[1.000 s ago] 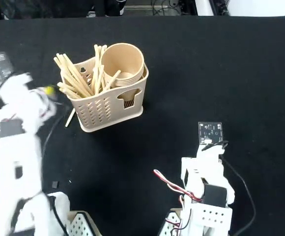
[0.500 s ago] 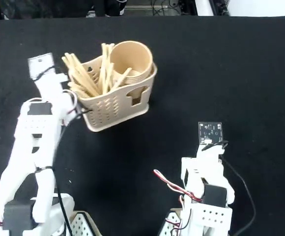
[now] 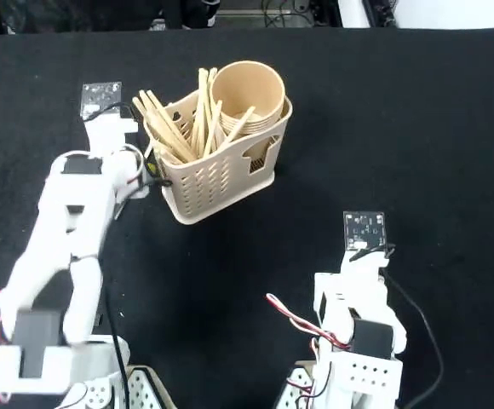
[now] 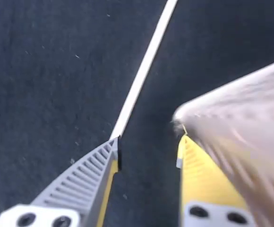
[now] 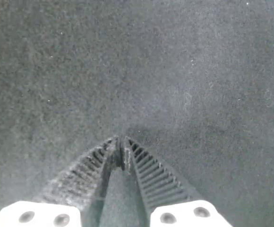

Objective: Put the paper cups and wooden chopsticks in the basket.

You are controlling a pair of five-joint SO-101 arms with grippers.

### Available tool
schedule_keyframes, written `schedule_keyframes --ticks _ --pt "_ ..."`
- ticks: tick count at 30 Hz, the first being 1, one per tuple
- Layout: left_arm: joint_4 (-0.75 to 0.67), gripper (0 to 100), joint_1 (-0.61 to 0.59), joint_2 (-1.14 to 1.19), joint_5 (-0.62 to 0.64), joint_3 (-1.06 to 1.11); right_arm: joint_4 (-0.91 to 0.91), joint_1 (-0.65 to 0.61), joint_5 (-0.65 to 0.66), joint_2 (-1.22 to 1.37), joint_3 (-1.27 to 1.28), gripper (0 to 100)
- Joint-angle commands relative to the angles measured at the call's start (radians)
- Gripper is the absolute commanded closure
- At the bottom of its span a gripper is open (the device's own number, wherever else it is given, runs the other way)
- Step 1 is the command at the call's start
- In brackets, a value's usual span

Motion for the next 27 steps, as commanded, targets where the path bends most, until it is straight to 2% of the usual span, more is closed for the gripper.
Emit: schedule_keyframes --ticks 1,3,8,12,14,21,27 --pt "0.012 79 -0.027 0.221 -0.147 -0.182 0.003 -0.011 -0.003 -0.067 -0.008 98.5" --pt "0.071 79 -0.025 0.333 -0.198 -0.278 0.003 -0.011 -0.003 -0.067 -0.008 98.5" --pt "0.219 80 -0.053 0.594 -0.215 -0.556 0.003 -0.011 -0.003 -0.067 -0.008 98.5" --pt "0.382 96 -0.058 0.735 -0.298 -0.765 0.003 -0.011 -0.003 -0.067 -0.008 98.5" --pt "0.457 96 -0.053 0.778 -0.33 -0.831 0.003 -0.011 -0.003 -0.067 -0.008 98.5" --pt "0.531 97 -0.059 0.786 -0.328 -0.868 0.003 -0.011 -0.003 -0.067 -0.008 98.5" --pt "0.588 97 -0.074 0.655 -0.201 -0.848 0.003 -0.011 -0.003 -0.067 -0.008 98.5"
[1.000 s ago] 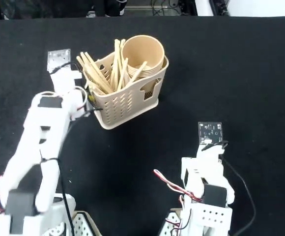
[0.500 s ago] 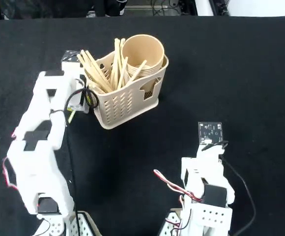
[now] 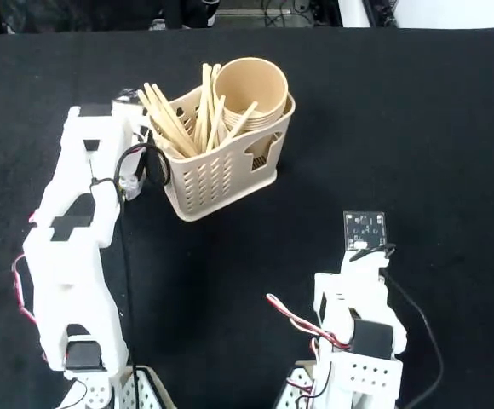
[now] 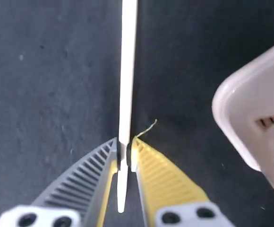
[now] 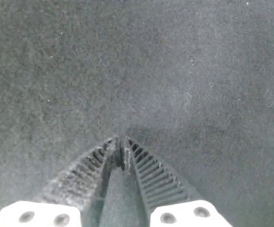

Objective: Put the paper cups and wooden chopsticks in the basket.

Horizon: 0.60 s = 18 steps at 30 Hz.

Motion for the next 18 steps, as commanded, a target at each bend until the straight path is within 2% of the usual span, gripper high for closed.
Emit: schedule_keyframes --ticks 1,9,15,18 --pt "0.026 97 -0.036 -0.16 0.117 -0.002 0.003 -0.011 -0.003 -0.067 -0.008 98.5" --pt "-0.137 97 -0.168 -0.534 0.37 0.278 0.003 -0.011 -0.003 -0.067 -0.008 98.5" --pt "-0.272 97 -0.179 -1.022 0.407 0.559 0.003 -0.011 -0.003 -0.067 -0.008 98.5" --pt "-0.43 97 -0.147 -1.281 0.399 0.667 0.003 -0.011 -0.003 -0.067 -0.008 98.5"
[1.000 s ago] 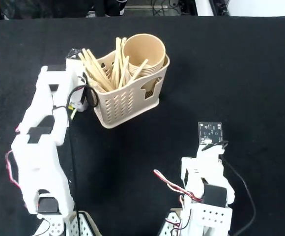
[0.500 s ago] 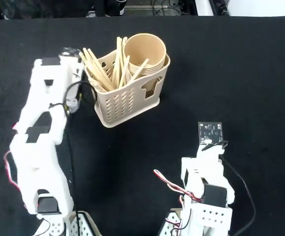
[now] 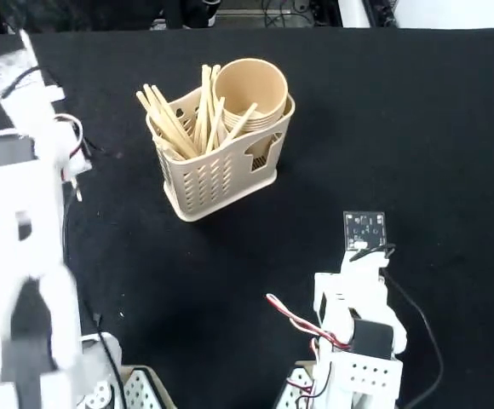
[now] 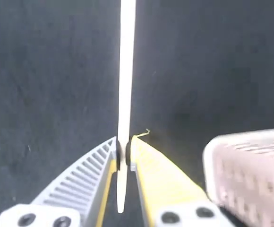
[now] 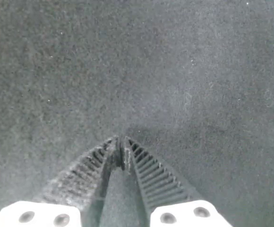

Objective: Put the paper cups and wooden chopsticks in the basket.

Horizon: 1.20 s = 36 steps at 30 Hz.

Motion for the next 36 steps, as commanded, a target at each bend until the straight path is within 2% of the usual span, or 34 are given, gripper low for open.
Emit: schedule_keyframes --ticks 1,5,8,11,15,24,34,36 --pt "-0.264 97 0.05 -0.45 0.009 0.157 0.003 -0.011 -0.003 -0.067 -0.008 98.5" --pt "-0.647 97 0.16 -0.684 0.009 0.311 0.003 -0.011 -0.003 -0.067 -0.008 98.5" --pt "-0.809 97 0.26 -0.789 0.009 0.346 0.003 -0.011 -0.003 -0.067 -0.008 98.5" --pt "-0.848 97 0.366 -0.802 0.011 0.363 0.003 -0.011 -0.003 -0.067 -0.008 98.5" --pt "-0.928 97 0.415 -0.789 0.057 0.387 0.003 -0.011 -0.003 -0.067 -0.008 98.5" --pt "-1.181 97 0.44 -0.744 0.184 0.59 0.003 -0.011 -0.003 -0.067 -0.008 98.5" --pt "-1.201 97 0.461 -0.669 0.172 0.782 0.003 -0.011 -0.003 -0.067 -0.008 98.5" --pt "-1.198 97 0.486 -0.667 0.091 0.794 0.003 -0.011 -0.003 -0.067 -0.008 98.5"
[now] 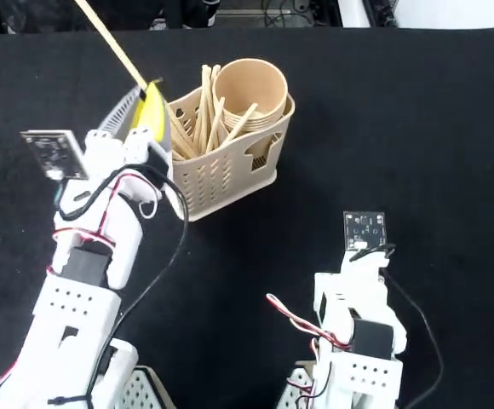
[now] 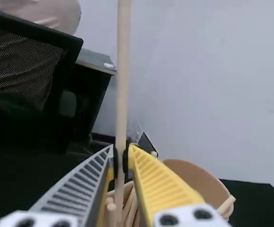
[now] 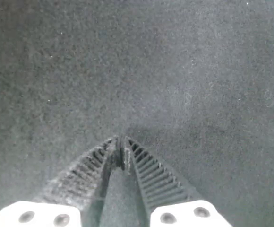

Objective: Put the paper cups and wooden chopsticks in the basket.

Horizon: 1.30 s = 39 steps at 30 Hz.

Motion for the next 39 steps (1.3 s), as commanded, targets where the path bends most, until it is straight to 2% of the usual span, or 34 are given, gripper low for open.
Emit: schedule_keyframes --ticks 1,4,8,15,20,27,30,32,35,39 --pt "-0.011 96 0.062 0.003 -0.12 0.016 0.003 -0.011 -0.003 -0.067 -0.008 98.5" --pt "-0.015 90 0.096 0.006 -0.155 0.051 0.003 -0.011 -0.003 -0.067 -0.008 98.5" --pt "-0.009 85 0.081 0.008 -0.091 0.051 0.003 -0.011 -0.003 -0.067 -0.008 98.5" --pt "0.026 84 0.004 -0.003 -0.058 0.036 0.003 -0.011 -0.003 -0.067 -0.008 98.5" --pt "0.299 84 -0.019 -0.025 -0.009 -0.113 0.003 -0.011 -0.003 -0.067 -0.008 98.5" --pt "0.796 84 -0.179 -0.302 0.026 -0.348 0.003 -0.011 -0.003 -0.067 -0.008 98.5" --pt "0.948 84 -0.263 -0.423 0.02 -0.392 0.003 -0.011 -0.003 -0.067 -0.008 98.5" --pt "0.99 84 -0.331 -0.488 0.018 -0.361 0.003 -0.011 -0.003 -0.067 -0.008 98.5" --pt "0.97 84 -0.47 -0.563 0.015 -0.214 0.003 -0.011 -0.003 -0.067 -0.008 98.5" --pt "0.864 84 -0.561 -0.664 -0.106 0.077 0.003 -0.011 -0.003 -0.067 -0.008 98.5"
